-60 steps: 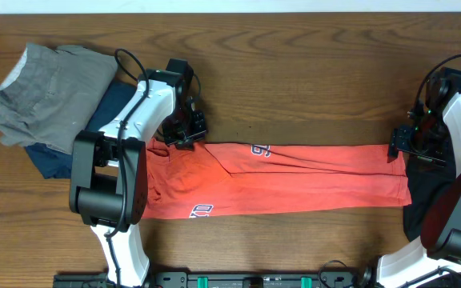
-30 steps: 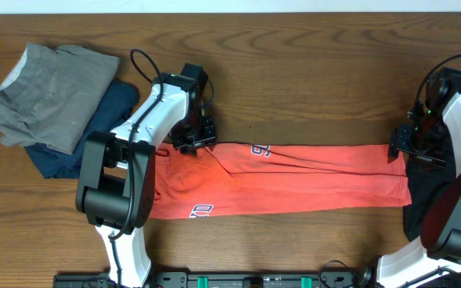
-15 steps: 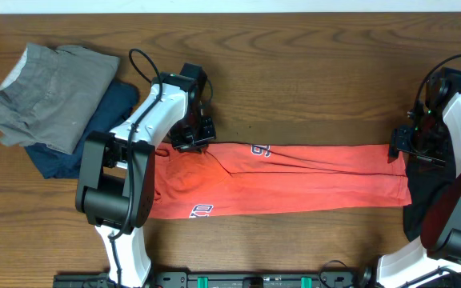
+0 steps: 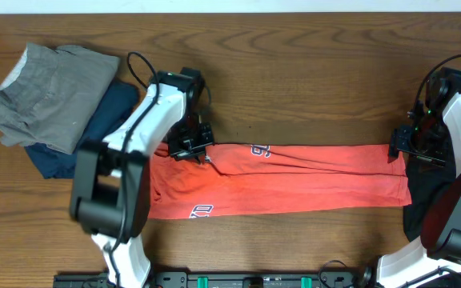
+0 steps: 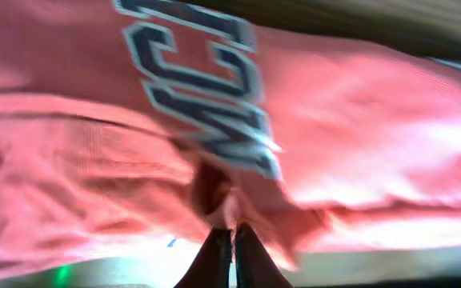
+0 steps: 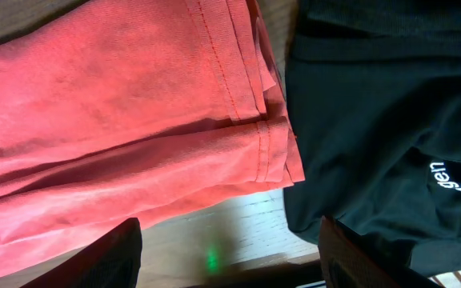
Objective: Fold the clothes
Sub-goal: 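Smooth the folded strip with the left gripper, right gripper holding right end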
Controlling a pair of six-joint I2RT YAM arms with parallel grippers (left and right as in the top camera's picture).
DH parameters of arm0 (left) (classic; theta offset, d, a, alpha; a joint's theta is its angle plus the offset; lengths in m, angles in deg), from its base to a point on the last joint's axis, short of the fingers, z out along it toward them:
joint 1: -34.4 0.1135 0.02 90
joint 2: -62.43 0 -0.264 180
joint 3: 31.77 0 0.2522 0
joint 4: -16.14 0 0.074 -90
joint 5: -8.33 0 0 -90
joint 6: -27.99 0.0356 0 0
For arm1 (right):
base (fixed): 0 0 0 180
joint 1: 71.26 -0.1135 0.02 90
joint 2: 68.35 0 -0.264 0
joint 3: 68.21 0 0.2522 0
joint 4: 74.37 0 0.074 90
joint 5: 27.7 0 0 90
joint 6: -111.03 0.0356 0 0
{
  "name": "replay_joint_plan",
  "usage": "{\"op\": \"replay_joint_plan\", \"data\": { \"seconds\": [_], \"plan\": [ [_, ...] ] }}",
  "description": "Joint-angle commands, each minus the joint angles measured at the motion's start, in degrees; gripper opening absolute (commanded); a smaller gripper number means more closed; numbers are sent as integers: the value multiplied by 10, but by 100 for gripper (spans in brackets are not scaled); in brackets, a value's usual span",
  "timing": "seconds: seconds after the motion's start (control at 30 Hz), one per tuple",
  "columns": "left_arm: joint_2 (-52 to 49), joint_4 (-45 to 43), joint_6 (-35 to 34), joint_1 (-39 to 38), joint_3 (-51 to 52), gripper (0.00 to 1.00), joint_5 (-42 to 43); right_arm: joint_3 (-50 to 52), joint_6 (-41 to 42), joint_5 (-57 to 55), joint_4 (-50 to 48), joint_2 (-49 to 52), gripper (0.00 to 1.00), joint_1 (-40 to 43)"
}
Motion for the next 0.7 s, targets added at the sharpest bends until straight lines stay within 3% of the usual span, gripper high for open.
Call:
{"op": "replay_joint_plan", "data": {
  "seconds": [0.0, 0.33, 0.37, 0.43, 0.47, 0.67],
  "plan": [
    [49, 5, 8, -34, -16, 6, 11, 3, -7, 2, -1, -6, 69, 1],
    [50, -12, -8, -148, 18, 7, 6, 3, -7, 2, -1, -6, 69, 1],
    [50, -16, -9, -156, 19, 17, -3, 3, -7, 2, -1, -6, 69, 1],
    [50, -21, -10, -164, 19, 62, -21, 3, -7, 2, -1, -6, 68, 1],
    [50, -24, -10, -165, 19, 69, -22, 3, -7, 2, -1, -6, 69, 1],
    [50, -16, -10, -141, 19, 72, -56, 3, -7, 3, 0, -6, 69, 1]
  ]
}}
